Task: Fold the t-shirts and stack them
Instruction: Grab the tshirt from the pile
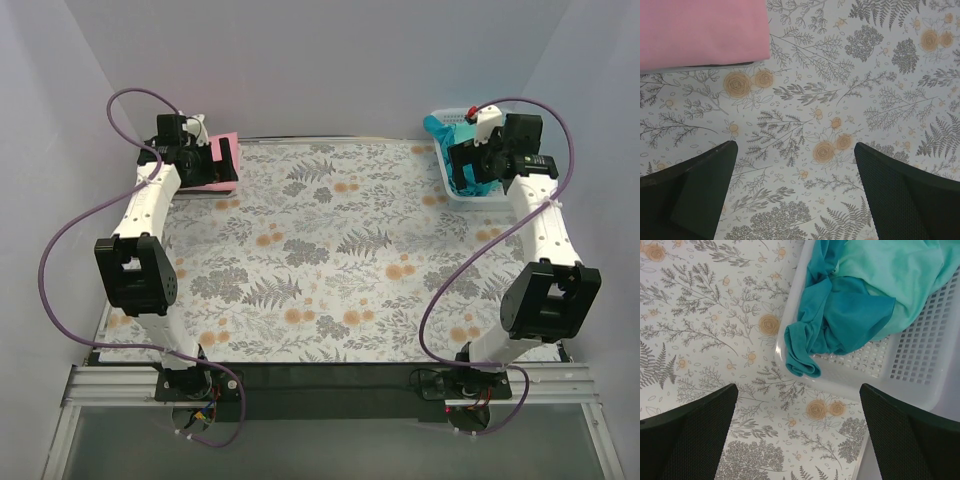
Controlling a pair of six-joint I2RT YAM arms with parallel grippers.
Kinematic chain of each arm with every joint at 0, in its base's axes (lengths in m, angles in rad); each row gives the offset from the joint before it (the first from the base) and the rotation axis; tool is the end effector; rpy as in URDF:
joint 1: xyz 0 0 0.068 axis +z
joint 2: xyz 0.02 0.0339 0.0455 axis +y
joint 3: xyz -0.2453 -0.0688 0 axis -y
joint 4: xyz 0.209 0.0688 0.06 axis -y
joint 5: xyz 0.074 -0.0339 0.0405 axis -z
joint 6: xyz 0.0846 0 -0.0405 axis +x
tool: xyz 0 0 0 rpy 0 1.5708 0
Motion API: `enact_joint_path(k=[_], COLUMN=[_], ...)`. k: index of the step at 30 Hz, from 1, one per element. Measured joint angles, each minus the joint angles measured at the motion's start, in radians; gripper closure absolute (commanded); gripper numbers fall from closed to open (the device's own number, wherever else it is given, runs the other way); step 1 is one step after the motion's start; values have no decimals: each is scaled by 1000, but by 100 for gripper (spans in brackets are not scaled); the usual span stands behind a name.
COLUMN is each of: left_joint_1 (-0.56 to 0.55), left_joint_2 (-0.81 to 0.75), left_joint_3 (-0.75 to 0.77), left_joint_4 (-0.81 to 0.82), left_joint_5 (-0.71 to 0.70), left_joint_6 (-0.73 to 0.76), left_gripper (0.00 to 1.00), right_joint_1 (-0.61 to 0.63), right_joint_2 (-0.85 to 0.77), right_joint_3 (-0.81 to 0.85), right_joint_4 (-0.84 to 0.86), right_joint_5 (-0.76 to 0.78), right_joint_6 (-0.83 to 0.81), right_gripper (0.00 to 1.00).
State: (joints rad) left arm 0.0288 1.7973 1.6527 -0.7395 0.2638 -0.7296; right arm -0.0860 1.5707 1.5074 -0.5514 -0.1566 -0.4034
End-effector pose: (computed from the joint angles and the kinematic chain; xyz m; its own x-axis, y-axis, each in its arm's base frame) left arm 0.3897 -0.0108 0.2614 -0.6679 -0.6630 -0.3382 -0.4128 0.7081 -0.5729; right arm 0.3609 -0.0179 0.3146 -0.5119 -0.3450 -0.7867 -0.2643 0.9346 -0.2380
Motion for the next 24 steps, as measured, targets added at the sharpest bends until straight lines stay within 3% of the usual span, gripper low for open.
enact_joint_path(k=[6,15,22,24], left_joint_1=[0,0,0,0], left_joint_2=[23,23,22,22], left_joint_3=[58,28,-23,-37], left_joint_4=[6,12,12,11], left_joint_5=[-12,10,5,2], left_joint_6=[-6,-3,3,5], left_gripper=[2,2,2,2], right_joint_1=[-18,-38,-38,-38], right_joint_2=[152,487,604,614], right_joint_3=[147,417,444,437], right_joint_4=[0,6,5,3], right_joint_5=[17,85,90,90], right_joint_6=[0,11,27,31], right_gripper=[9,19,26,32])
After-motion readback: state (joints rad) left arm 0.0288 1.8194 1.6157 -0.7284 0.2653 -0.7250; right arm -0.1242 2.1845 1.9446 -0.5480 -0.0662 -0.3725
